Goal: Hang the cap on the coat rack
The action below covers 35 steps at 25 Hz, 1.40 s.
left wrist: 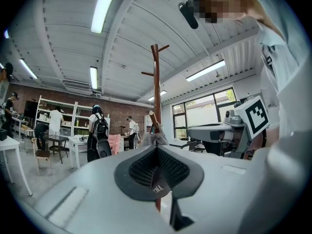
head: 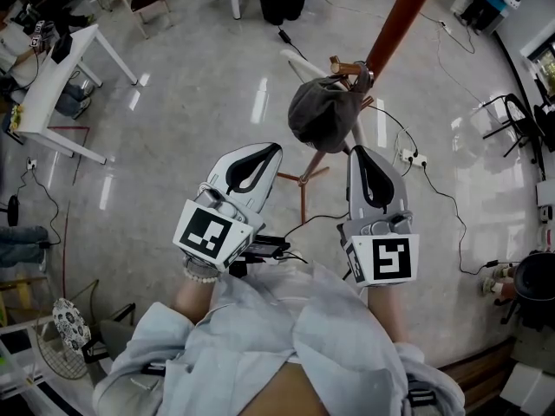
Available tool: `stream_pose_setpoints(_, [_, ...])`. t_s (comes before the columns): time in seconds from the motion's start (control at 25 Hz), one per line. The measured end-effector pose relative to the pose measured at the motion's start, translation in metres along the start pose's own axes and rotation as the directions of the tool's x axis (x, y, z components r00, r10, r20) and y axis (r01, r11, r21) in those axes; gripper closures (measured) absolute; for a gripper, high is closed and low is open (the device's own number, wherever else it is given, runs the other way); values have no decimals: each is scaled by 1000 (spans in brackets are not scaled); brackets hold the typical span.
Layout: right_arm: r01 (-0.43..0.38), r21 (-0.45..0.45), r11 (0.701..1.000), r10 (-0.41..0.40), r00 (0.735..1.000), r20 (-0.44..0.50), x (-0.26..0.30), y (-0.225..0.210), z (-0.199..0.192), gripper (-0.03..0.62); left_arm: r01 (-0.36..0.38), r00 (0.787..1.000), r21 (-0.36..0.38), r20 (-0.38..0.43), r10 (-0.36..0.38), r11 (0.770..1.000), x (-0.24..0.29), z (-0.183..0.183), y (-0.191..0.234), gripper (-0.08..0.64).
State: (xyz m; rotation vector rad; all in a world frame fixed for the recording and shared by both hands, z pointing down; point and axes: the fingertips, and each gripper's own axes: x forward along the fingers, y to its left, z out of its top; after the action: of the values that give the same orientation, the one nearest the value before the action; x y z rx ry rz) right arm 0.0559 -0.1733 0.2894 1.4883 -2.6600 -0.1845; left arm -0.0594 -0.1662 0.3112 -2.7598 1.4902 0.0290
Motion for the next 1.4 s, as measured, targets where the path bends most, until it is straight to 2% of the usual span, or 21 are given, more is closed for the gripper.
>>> stream_pose_setpoints(1.4, [0, -5, 1000, 0, 1000, -15, 0, 3, -1, 586, 6, 1000, 5, 21, -6, 1000, 2, 6, -2, 557])
